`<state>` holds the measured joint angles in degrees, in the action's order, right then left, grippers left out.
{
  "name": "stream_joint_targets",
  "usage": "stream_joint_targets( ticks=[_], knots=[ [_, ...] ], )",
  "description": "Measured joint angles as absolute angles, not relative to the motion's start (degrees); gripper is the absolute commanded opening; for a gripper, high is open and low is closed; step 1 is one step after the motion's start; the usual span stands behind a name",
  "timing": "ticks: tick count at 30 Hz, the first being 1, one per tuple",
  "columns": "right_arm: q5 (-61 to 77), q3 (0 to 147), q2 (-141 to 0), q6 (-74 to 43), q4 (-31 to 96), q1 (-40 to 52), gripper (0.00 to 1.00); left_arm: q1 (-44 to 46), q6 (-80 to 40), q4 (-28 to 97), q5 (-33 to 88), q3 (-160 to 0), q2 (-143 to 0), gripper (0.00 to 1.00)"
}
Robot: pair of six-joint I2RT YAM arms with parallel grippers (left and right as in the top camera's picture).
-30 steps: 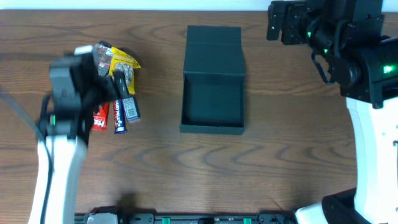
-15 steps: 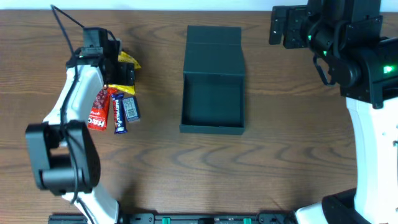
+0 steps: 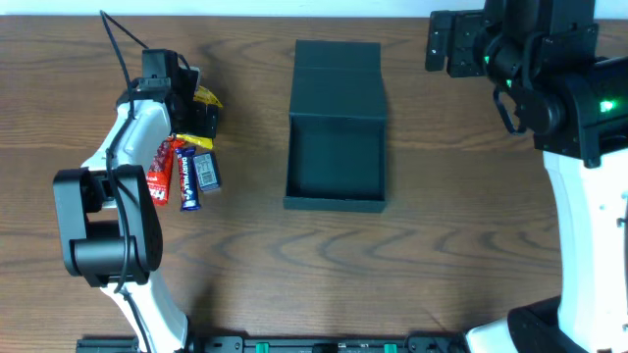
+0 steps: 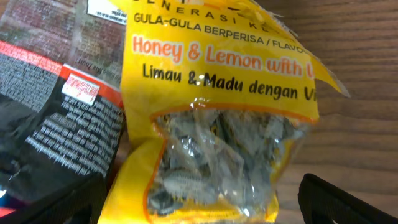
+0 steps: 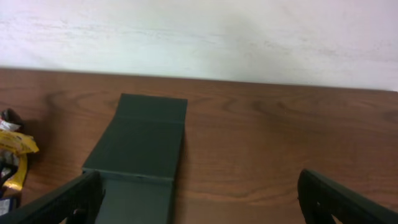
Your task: Pack container
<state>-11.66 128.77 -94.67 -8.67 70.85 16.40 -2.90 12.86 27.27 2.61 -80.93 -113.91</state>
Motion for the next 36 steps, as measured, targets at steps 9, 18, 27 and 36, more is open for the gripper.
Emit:
stream_joint_targets(
  ticks=[9,18,27,36],
  knots=[
    [-11.86,128.77,-94.67,-8.67,70.61,16.4,0.99,-7.29,11.84,24.82,1.52,-94.3,-110.91,0.95],
    [-11.9,128.77,-94.67,-8.67,69.49,16.4,0.99,-15.7,9.23,31.05,6.39,-103.02,-122.28,0.95],
    [-11.92,128.77,-94.76,-8.67,69.43,16.4,0.99,-15.31,9.19,32.6,9.37,-105.89,-132.51,0.95],
    [-12.03,128.77,-94.76,-8.71,68.55,16.4,0.99,-15.33,9.08,32.49,11.0,-106.17,-134.23,1.0]
  ],
)
